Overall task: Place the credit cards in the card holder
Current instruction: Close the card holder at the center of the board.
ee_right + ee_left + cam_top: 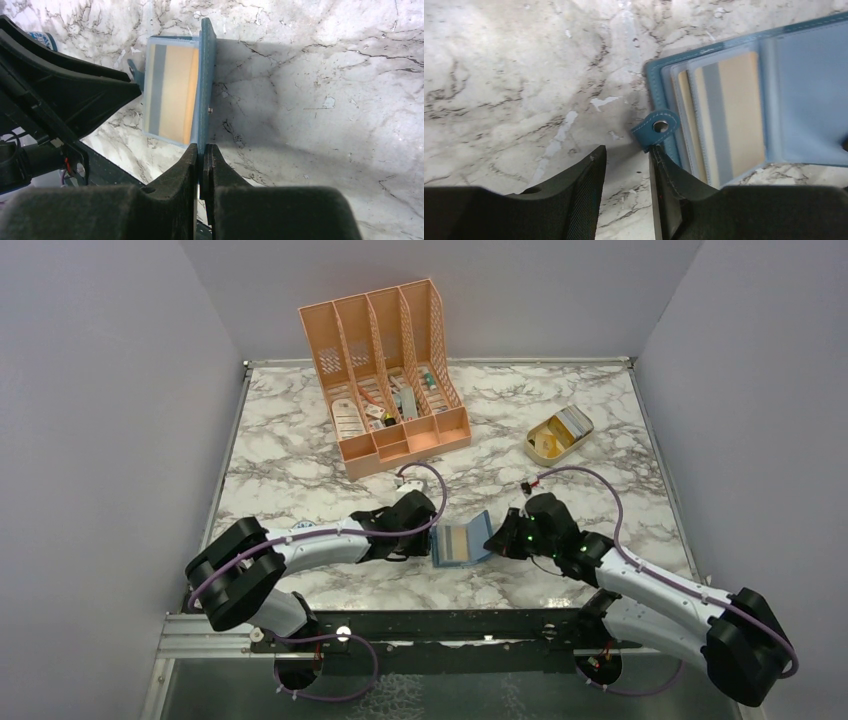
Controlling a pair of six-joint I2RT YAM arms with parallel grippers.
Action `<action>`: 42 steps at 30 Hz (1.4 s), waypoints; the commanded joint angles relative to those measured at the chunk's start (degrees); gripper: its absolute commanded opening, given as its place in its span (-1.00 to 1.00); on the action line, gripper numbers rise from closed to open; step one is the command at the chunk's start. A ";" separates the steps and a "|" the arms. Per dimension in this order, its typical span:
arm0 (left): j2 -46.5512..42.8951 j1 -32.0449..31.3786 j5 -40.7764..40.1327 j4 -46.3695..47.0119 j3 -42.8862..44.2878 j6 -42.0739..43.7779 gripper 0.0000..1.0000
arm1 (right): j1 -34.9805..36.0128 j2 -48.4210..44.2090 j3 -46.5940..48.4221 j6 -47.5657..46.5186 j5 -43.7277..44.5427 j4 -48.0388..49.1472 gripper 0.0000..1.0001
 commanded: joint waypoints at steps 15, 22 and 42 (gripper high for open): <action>-7.06 0.57 4.70 3.25 -1.61 -1.13 -0.12 | 0.42 -2.71 2.24 -1.82 1.24 -3.97 -0.81; -3.47 0.14 11.70 8.27 0.70 8.09 0.06 | 0.42 -1.48 3.14 -2.03 0.40 -3.12 -0.71; 9.42 -4.55 -4.89 -8.39 14.08 10.58 0.53 | 0.40 -1.40 3.47 -2.09 0.46 -3.17 -0.71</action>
